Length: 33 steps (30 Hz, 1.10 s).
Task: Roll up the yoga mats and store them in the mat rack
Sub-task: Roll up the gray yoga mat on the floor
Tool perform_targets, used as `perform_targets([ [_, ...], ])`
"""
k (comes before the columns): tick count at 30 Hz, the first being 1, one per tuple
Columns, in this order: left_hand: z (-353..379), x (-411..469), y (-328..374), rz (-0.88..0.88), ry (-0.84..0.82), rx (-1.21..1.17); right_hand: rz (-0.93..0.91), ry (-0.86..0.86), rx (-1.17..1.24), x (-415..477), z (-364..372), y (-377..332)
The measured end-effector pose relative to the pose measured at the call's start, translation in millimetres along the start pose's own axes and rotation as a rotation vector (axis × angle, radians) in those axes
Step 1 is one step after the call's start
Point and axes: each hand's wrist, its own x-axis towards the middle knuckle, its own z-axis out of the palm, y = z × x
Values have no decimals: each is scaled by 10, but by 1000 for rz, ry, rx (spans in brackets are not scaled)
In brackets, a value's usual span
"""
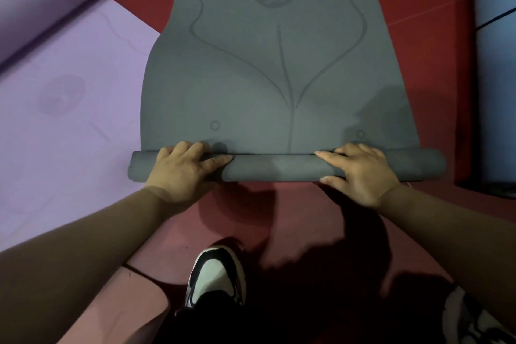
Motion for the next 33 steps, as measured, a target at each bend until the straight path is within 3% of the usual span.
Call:
perform_targets([
  [4, -91, 112, -79, -19, -133, -82, -64, 122, -20, -50, 35, -1],
  [9, -191, 261, -142, -34, -256, -142, -58, 111, -66, -27, 57, 10],
  [11, -175, 266, -154, -10, -217, -113, -45, 93, -39, 18, 17, -3],
  [16, -51, 76, -23, 70, 92, 53, -44, -12, -25, 101, -93, 28],
  [18, -23, 34, 4, 68, 119, 90, -42, -50, -12, 126, -122, 34],
  [24, -165, 135, -42, 57, 35, 61, -52, -78, 10, 110, -199, 53],
  [29, -283, 198, -110, 95, -144, -61, -56, -81, 37, 54, -299, 96],
  [33, -365, 116, 14, 126, -244, -195, -72, -193, 110, -113, -353, 154],
])
